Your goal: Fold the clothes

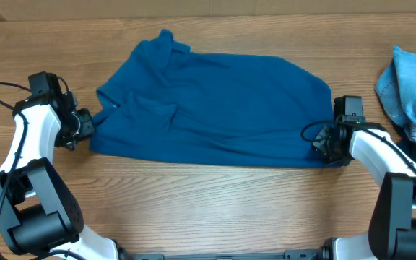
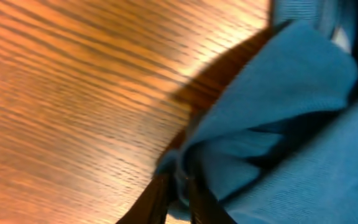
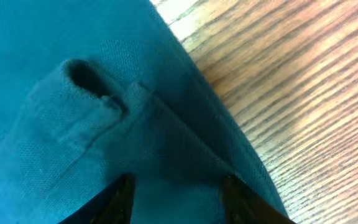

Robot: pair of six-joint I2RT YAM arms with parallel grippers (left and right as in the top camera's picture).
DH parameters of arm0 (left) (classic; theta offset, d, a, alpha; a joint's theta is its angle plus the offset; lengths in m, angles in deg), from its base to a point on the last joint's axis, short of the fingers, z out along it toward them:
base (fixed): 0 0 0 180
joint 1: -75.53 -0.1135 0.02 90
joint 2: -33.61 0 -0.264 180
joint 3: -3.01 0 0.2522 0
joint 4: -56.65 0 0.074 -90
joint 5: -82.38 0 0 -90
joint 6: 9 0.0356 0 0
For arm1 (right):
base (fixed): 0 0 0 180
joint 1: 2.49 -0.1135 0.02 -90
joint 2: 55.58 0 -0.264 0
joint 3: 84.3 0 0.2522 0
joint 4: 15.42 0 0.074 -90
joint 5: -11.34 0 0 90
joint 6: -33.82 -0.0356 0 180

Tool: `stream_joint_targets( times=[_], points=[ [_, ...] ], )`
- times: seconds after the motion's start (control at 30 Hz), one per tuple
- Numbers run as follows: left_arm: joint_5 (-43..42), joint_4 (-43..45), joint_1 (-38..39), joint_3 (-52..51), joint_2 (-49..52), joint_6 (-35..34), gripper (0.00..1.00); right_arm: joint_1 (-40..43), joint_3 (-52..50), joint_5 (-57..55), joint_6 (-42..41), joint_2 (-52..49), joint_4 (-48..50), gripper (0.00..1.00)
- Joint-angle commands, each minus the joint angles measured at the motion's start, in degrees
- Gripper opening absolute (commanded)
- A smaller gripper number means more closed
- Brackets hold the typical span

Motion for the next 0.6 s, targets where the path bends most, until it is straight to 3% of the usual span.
stream_joint_targets(
  times=[0.0,0.1,0.23,0.47,0.57],
  points=[
    [-6.32,-1.07,0.07,4.35,-1.51,1.51,0.23,0.55,6.62,2.62,4.02,-0.11,-2.23,0.51],
    [-9.62,-2.34,0.07,7.39,-3.91,1.51,0.28,0.52,11.15,7.50,6.82,1.36,-4.52,0.52],
    [-13.79,-3.08,0.33,9.57,-7.67,1.33,0.34,0.52,15.23,14.88,7.19,2.29,-8.20,0.68],
    [-20.48,-5.73,1.20,9.57,-10.12,1.33,0.35,0.52,15.02,16.22,-3.04,2.10,-12.57,0.67],
    [-22.91,-6.27,1.90,9.57,-10.10,1.31,0.34,0.52,14.29,13.44,-3.10,1.51,-11.82,0.68]
  ],
)
